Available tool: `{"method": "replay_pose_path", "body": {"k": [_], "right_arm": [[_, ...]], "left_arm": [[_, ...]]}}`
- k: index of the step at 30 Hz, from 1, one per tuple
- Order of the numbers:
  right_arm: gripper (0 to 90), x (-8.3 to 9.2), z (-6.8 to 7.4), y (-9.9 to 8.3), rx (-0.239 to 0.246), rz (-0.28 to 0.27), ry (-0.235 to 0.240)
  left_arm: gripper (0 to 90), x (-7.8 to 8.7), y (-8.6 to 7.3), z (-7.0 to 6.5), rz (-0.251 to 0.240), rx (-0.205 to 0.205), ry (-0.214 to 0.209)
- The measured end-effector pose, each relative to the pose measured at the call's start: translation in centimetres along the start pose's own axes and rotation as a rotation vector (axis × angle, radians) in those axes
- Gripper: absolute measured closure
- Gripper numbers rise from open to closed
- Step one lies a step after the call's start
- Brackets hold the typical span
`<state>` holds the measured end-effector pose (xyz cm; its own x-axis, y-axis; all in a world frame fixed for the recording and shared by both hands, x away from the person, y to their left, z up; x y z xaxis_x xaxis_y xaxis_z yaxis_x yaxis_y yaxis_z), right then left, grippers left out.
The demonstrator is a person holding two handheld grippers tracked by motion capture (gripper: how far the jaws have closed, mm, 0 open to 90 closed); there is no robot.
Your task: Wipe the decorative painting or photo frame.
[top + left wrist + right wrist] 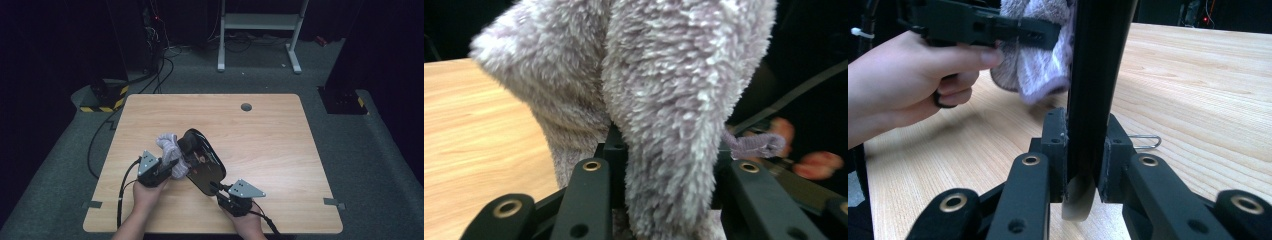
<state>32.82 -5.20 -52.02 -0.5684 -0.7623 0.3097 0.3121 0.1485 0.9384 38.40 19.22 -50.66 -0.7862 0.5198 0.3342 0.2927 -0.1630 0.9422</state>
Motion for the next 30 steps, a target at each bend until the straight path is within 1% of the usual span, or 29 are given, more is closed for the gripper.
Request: {"method": "replay_pose_path", "body": {"k": [1,2,5,7,8,9,11,12,14,16,17,18,19,20,21,24,25,26,28,30], "right_arm": [[77.8,0.0,0.0,0.0,-0.004,0.0,-0.002],[77.8,0.0,0.0,0.0,-0.004,0.0,-0.002],[77.4,0.0,-0.1,0.0,-0.008,0.001,-0.001],[77.4,0.1,-0.1,0.0,-0.007,0.002,-0.003],[77.5,0.1,-0.1,0.0,-0.006,0.002,-0.003],[77.7,0.0,-0.1,0.0,-0.006,0.002,-0.002],[78.0,0.0,-0.1,0.0,-0.007,0.001,0.0],[78.1,0.0,-0.1,0.0,-0.006,0.0,0.001],[78.2,0.0,0.0,0.0,-0.005,0.001,0.002],[78.1,0.0,0.0,0.0,-0.005,0.001,0.002],[78.1,0.0,0.0,0.0,-0.006,0.002,0.001],[78.1,0.0,-0.1,0.0,-0.008,0.002,0.001],[78.1,0.0,0.0,0.0,-0.007,0.002,0.002],[78.1,0.0,0.0,0.0,-0.007,0.0,0.003],[78.2,0.0,0.0,0.0,-0.007,-0.001,0.003],[78.2,0.0,0.0,0.0,-0.007,-0.002,0.005],[78.3,-0.1,0.0,0.0,-0.005,-0.002,0.006],[78.3,-0.1,0.0,0.0,-0.005,-0.002,0.006],[78.3,-0.1,0.0,0.0,-0.003,-0.003,0.007],[78.3,-0.1,0.1,0.0,-0.003,-0.003,0.007]], "left_arm": [[66.7,0.0,-0.1,-1.3,0.004,-0.026,-0.038],[66.7,0.0,-0.1,-1.3,0.004,-0.026,-0.038],[66.7,0.1,-0.5,-3.6,0.014,-0.074,-0.087],[66.7,0.4,-0.7,-4.7,0.016,-0.081,-0.121],[66.7,0.5,-0.6,-5.1,0.014,-0.075,-0.14],[66.6,0.8,-0.6,-5.8,0.007,-0.08,-0.162],[66.7,1.1,-0.5,-6.7,-0.001,-0.113,-0.168],[66.6,1.2,-0.6,-7.0,-0.004,-0.116,-0.17],[66.6,1.2,-0.7,-7.0,-0.007,-0.113,-0.167],[66.7,1.1,-0.9,-6.3,-0.006,-0.098,-0.161],[66.7,1.0,-1.0,-5.8,-0.002,-0.08,-0.143],[66.7,1.0,-1.1,-5.4,0.003,-0.074,-0.129],[66.7,0.7,-1.4,-4.2,0.014,-0.06,-0.089],[66.7,0.6,-1.6,-3.6,0.022,-0.046,-0.071],[66.7,0.6,-1.6,-3.6,0.022,-0.046,-0.071],[66.7,0.4,-2.0,-2.2,0.041,-0.015,-0.031],[66.7,0.4,-2.2,-1.9,0.048,-0.016,-0.026],[66.7,0.4,-2.2,-1.9,0.048,-0.016,-0.026],[66.7,0.4,-2.2,-1.9,0.052,-0.016,-0.035],[66.7,0.4,-2.3,-2.3,0.065,-0.008,-0.067]]}}
Point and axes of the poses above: each handheld gripper's, and its own axes: x roughly backward along the jaws, y roughly out of its top, z roughly to its left, the point moved 4 cm from there along -x, roughly forward along the jaws, and after that the axes turned 2 degrees about -x, right-handed, at the moved point
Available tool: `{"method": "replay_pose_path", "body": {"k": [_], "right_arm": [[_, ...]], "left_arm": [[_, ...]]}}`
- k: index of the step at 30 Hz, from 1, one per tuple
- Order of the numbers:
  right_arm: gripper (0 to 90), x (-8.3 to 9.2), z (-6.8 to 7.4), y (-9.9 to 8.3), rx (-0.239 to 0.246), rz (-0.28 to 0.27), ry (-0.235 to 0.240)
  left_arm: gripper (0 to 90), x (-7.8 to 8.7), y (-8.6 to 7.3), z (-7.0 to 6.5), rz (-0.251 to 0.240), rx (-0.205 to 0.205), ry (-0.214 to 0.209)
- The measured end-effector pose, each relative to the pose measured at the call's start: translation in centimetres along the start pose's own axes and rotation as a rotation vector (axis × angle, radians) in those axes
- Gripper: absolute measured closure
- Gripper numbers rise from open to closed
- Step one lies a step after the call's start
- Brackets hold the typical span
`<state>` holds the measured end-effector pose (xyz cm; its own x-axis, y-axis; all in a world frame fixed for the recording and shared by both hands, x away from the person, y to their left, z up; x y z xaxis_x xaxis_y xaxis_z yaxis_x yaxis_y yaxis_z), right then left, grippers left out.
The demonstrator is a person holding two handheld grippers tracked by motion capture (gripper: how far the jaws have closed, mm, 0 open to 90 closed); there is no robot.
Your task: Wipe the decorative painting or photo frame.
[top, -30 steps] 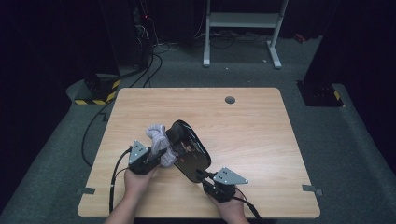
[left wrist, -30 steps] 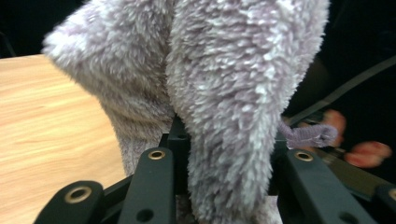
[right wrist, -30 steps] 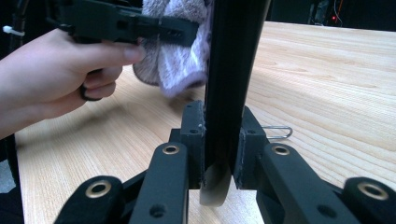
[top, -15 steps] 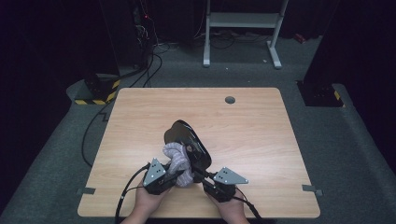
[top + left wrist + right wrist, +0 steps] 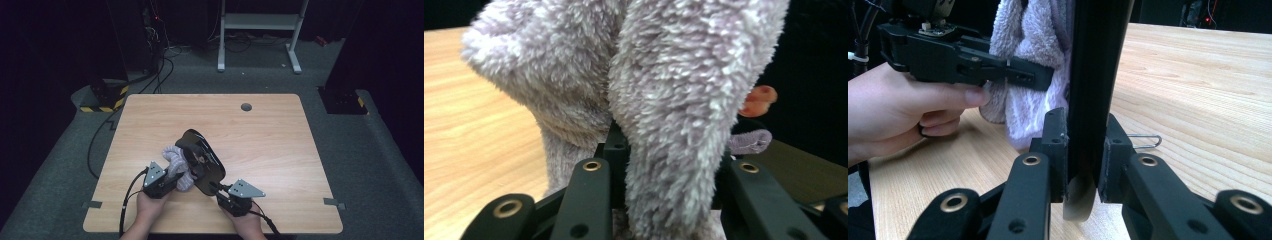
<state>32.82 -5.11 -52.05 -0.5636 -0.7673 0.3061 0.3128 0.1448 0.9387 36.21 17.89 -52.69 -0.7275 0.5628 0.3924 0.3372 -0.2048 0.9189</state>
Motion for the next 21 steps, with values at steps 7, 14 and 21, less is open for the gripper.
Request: {"method": "replay_pose_path", "body": {"k": [7,14,21], "right_arm": [[78.1,0.0,-0.2,0.0,-0.015,0.004,-0.003],[78.1,0.1,-0.2,0.0,-0.014,0.007,-0.002],[78.3,0.0,-0.1,0.0,-0.007,0.006,0.004]], "left_arm": [[66.7,-0.2,-0.4,-3.8,0.028,-0.087,-0.108],[66.7,-0.1,-0.6,-3.3,0.027,-0.079,-0.096],[66.7,-0.3,-1.1,0.2,0.043,0.003,0.048]]}}
Point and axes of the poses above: each handheld gripper's, and its own axes: x roughly backward along the jaws, y roughly out of its top, z roughly to its left, the point moved 4 cm from there along -x, roughly forward along the jaws, and after that the axes turned 2 degrees about -x, right-handed, at the moved point
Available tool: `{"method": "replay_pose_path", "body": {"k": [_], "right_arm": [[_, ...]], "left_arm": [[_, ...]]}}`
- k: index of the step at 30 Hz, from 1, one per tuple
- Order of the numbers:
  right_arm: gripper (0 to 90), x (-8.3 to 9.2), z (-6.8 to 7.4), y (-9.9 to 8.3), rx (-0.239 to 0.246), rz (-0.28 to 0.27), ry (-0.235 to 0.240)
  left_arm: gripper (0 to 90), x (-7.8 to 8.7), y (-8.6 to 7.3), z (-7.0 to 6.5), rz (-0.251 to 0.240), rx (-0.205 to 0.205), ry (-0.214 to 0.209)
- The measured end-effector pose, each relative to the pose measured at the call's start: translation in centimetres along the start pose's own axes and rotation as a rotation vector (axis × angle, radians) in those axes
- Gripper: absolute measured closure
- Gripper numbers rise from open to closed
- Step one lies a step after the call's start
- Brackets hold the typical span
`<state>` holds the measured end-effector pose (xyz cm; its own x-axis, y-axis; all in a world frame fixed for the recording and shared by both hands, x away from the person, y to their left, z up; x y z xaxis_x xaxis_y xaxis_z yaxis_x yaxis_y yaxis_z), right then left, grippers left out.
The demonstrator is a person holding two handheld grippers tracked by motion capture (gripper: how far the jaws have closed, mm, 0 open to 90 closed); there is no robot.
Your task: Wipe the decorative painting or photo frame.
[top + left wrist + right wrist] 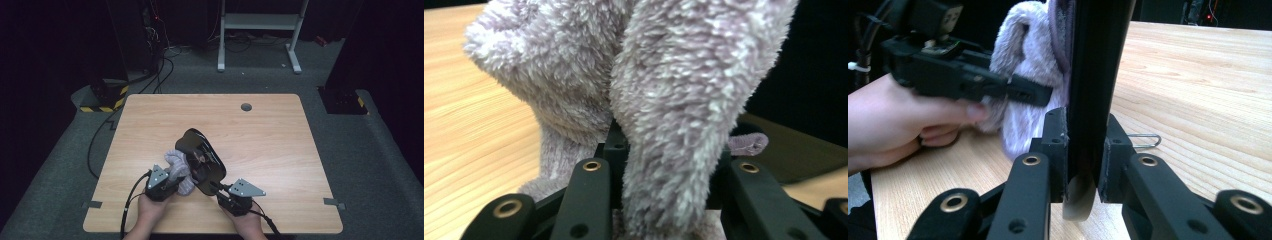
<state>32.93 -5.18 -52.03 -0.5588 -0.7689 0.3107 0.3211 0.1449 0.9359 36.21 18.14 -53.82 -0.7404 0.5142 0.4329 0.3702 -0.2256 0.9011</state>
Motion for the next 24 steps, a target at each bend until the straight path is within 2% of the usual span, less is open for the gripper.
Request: {"method": "replay_pose_path", "body": {"k": [2,4,8,10,11,13,17,18,20,22,24], "right_arm": [[78.3,0.0,0.1,0.0,0.004,0.0,0.0],[78.4,-0.1,0.1,0.0,0.01,-0.003,0.002],[78.4,-0.1,0.1,0.0,0.01,-0.003,0.002],[78.4,-0.1,0.1,0.0,0.005,-0.001,0.002],[78.3,-0.1,0.0,0.0,-0.002,-0.002,0.001],[78.3,-0.1,0.0,0.0,-0.004,-0.001,0.002],[78.3,-0.1,-0.1,0.0,-0.009,-0.001,0.005],[78.3,-0.1,-0.1,0.0,-0.009,-0.001,0.005],[78.3,0.0,-0.2,0.0,-0.009,-0.001,-0.002],[78.3,0.1,-0.3,0.0,-0.015,-0.002,-0.006],[78.4,0.1,-0.4,0.0,-0.016,0.001,-0.005]], "left_arm": [[66.5,0.0,-0.1,1.0,0.0,0.035,0.027],[66.3,0.1,-0.1,1.4,-0.001,0.045,0.043],[66.2,0.0,-0.2,1.3,0.004,0.052,0.03],[66.2,-0.1,-0.3,0.9,0.018,0.044,-0.003],[66.2,-0.1,-0.3,0.3,0.025,0.026,-0.036],[66.2,0.0,-0.2,-0.1,0.031,0.017,-0.053],[66.2,0.0,-0.1,-2.6,0.059,-0.038,-0.134],[66.2,0.0,-0.1,-3.2,0.07,-0.051,-0.162],[66.1,-0.2,-0.1,-4.2,0.095,-0.047,-0.231],[66.1,-0.2,-0.1,-4.9,0.1,-0.055,-0.254],[66.2,-0.3,-0.2,-5.1,0.098,-0.069,-0.246]]}}
Point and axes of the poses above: each handheld gripper's, and its own axes: x roughly backward along the jaws, y roughly out of its top, z roughly to its left, the point moved 4 cm from there along -x, roughly forward along the jaws, and after that the axes turned 2 degrees about -x, right-handed, at the moved point
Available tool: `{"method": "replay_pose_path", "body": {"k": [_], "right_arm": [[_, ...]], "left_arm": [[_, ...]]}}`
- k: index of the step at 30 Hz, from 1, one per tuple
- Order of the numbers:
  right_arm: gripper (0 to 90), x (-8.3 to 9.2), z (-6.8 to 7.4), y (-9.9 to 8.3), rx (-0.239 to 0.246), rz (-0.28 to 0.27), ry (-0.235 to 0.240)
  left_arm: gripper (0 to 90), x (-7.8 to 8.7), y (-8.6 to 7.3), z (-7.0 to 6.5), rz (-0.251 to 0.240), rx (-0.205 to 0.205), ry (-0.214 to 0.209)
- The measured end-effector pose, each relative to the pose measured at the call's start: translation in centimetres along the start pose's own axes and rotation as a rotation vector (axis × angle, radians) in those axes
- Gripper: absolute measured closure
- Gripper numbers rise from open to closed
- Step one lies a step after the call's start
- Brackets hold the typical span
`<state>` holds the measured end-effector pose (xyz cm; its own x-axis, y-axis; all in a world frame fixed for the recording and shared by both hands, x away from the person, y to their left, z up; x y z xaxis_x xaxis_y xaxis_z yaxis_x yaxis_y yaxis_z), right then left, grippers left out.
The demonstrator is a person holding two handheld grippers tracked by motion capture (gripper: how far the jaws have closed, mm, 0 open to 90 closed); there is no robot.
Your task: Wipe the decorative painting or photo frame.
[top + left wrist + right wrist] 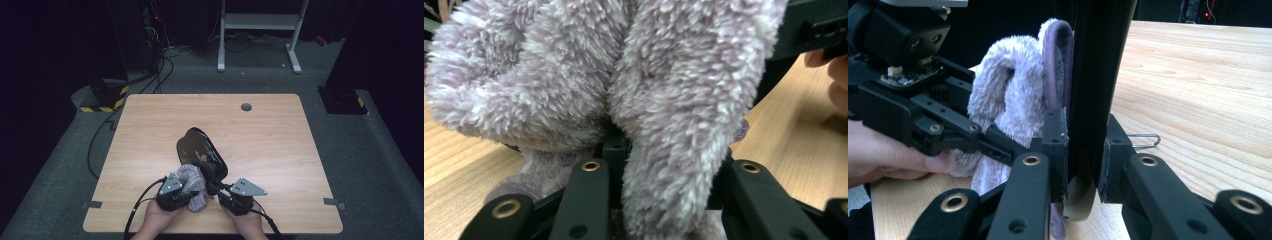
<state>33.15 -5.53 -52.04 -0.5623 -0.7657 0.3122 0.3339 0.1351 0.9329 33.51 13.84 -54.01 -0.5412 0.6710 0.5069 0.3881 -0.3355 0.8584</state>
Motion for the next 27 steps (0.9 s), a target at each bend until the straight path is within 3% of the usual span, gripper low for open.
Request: {"method": "replay_pose_path", "body": {"k": [4,5,7,11,14,16,18,20,23,27], "right_arm": [[78.5,0.0,-0.1,0.0,-0.009,0.0,0.003],[78.5,-0.1,-0.1,0.0,-0.015,0.0,0.004],[78.5,-0.1,-0.1,0.0,-0.019,-0.001,0.006],[78.5,-0.2,0.0,0.1,-0.019,0.001,0.012],[78.5,-0.2,0.0,0.0,-0.018,0.0,0.016],[78.5,-0.2,0.1,0.0,-0.016,0.0,0.02],[78.6,-0.2,0.2,0.0,-0.006,-0.001,0.024],[78.6,-0.2,0.3,0.0,-0.002,-0.001,0.022],[78.5,-0.2,0.2,0.0,-0.008,-0.003,0.019],[78.6,-0.2,0.3,0.0,-0.003,-0.003,0.019]], "left_arm": [[66.3,0.1,0.0,0.7,0.001,-0.017,0.04],[66.4,0.2,0.0,1.5,0.003,-0.021,0.088],[66.4,0.3,0.0,2.2,0.003,-0.013,0.113],[66.5,0.8,-0.2,5.3,0.005,0.05,0.225],[66.4,1.3,-0.2,7.8,0.008,0.12,0.324],[66.1,1.5,-0.3,8.9,-0.003,0.168,0.36],[66.1,1.6,-0.4,9.1,-0.012,0.181,0.351],[66.2,1.5,-0.4,8.6,-0.01,0.153,0.347],[66.5,1.8,-0.3,7.8,-0.016,0.143,0.321],[66.5,1.6,0.1,4.8,-0.028,0.058,0.223]]}}
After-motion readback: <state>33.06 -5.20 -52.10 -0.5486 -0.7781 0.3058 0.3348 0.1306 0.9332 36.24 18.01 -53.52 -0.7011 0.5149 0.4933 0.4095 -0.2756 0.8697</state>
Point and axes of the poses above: each handheld gripper's, and its own axes: x roughly backward along the jaws, y roughly out of its top, z roughly to its left, the point moved 4 cm from there along -x, roughly forward along the jaws, and after that the axes turned 2 degrees about -x, right-handed, at the moved point
